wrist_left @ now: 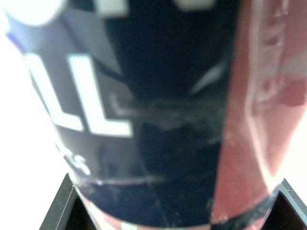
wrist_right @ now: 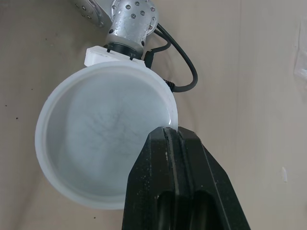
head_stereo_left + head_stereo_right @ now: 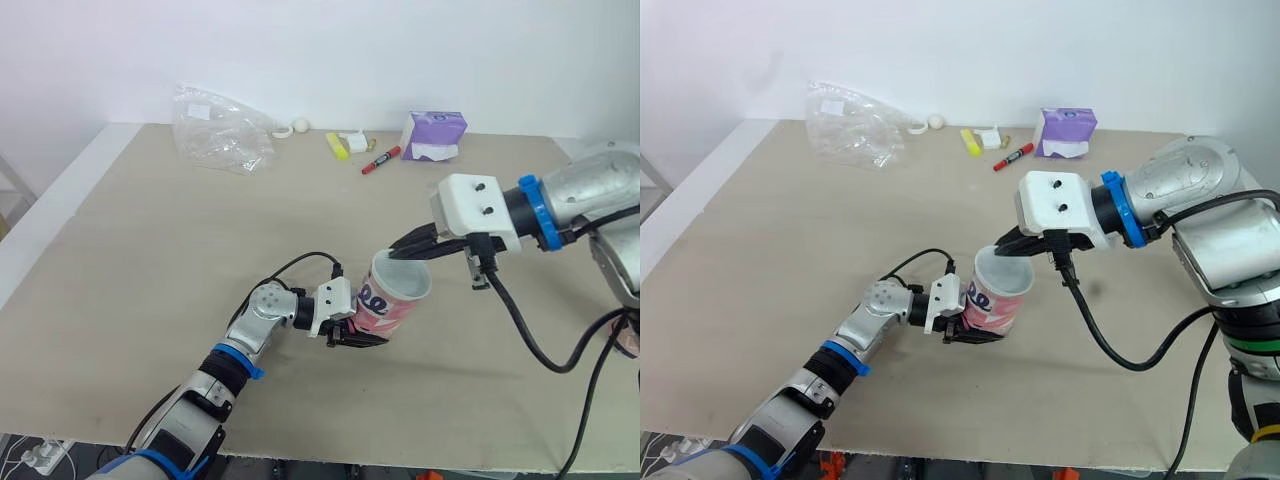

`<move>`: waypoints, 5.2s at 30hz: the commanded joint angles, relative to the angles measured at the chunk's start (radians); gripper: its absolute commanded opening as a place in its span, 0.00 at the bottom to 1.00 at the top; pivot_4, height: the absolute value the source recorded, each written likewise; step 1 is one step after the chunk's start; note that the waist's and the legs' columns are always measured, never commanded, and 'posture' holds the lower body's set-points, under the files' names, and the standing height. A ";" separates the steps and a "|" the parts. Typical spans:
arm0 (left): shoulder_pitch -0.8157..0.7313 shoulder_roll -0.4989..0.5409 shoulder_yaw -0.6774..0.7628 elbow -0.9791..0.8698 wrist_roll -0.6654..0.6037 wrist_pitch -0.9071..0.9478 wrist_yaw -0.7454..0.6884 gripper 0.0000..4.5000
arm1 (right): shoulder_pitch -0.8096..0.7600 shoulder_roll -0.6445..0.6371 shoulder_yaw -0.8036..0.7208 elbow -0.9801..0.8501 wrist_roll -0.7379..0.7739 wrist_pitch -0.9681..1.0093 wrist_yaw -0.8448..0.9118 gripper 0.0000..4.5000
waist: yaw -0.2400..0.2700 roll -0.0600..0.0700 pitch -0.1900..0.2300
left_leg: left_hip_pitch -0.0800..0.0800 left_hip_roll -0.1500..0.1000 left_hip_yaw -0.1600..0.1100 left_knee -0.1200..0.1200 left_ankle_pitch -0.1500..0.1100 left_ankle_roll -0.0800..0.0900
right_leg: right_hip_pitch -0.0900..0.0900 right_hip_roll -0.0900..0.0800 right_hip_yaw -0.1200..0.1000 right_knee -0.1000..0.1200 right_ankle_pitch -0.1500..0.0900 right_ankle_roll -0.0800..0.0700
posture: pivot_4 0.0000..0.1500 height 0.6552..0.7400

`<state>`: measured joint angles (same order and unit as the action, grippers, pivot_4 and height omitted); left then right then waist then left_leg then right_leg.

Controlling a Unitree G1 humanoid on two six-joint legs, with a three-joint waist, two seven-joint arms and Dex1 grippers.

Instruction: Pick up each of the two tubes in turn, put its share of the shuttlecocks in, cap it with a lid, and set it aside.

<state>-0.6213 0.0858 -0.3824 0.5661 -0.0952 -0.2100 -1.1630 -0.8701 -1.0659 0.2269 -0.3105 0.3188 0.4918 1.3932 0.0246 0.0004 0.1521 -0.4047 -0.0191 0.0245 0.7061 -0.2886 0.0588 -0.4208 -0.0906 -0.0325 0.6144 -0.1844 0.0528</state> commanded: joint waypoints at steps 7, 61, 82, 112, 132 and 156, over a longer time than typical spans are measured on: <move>0.014 0.006 0.004 0.020 0.012 0.027 0.011 0.57 | -0.014 -0.013 -0.022 0.017 -0.016 0.000 0.023 0.01 | 0.000 0.000 0.000 | 0.000 0.000 0.000 0.000 0.000 0.000 | 0.000 0.000 0.000 0.000 0.000 0.000 | 1.00 1.00; 0.028 -0.007 0.010 -0.003 0.012 0.061 0.027 0.57 | 0.115 0.120 0.001 -0.047 0.195 0.472 -0.212 0.01 | -0.006 -0.011 -0.009 | 0.007 0.007 0.000 0.000 0.001 0.001 | 0.004 0.003 0.000 0.000 0.000 -0.009 | 1.00 1.00; 0.033 -0.005 0.009 0.007 0.016 0.055 0.026 0.57 | 0.072 0.148 0.169 -0.111 0.083 0.521 -0.220 0.01 | -0.016 -0.009 -0.011 | 0.010 0.013 0.000 -0.001 0.001 -0.001 | 0.004 0.008 -0.001 0.000 -0.002 -0.008 | 1.00 1.00; 0.031 0.020 0.030 -0.012 0.009 0.006 0.017 0.57 | 0.258 0.137 -0.641 -0.054 0.457 0.626 -0.272 0.01 | 0.008 -0.008 -0.010 | -0.003 0.012 0.002 -0.003 -0.004 -0.004 | -0.006 0.000 -0.008 -0.003 0.000 -0.015 | 1.00 1.00; 0.028 0.080 0.048 -0.157 -0.051 0.002 -0.073 1.00 | 0.996 0.343 -0.479 -0.148 0.141 -0.034 -0.391 1.00 | 0.004 -0.007 -0.004 | -0.001 0.013 0.002 -0.003 -0.003 -0.004 | -0.004 0.012 -0.001 -0.002 -0.003 -0.005 | 1.00 1.00; 0.159 0.343 0.167 -0.496 -0.207 0.219 -0.098 1.00 | 0.845 0.521 -0.199 -0.091 0.033 -0.146 -0.578 1.00 | 0.002 -0.008 -0.003 | 0.000 0.014 0.002 -0.003 -0.003 -0.005 | -0.004 0.014 0.000 -0.001 -0.003 -0.008 | 1.00 1.00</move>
<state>-0.4643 0.4175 -0.2376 0.1156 -0.2772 -0.0005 -1.2664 -0.0063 -0.5528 0.0250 -0.3955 0.3490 0.3679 0.8194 0.0267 -0.0080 0.1496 -0.4049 -0.0052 0.0265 0.7026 -0.2913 0.0530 -0.4248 -0.0767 -0.0325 0.6132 -0.1876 0.0451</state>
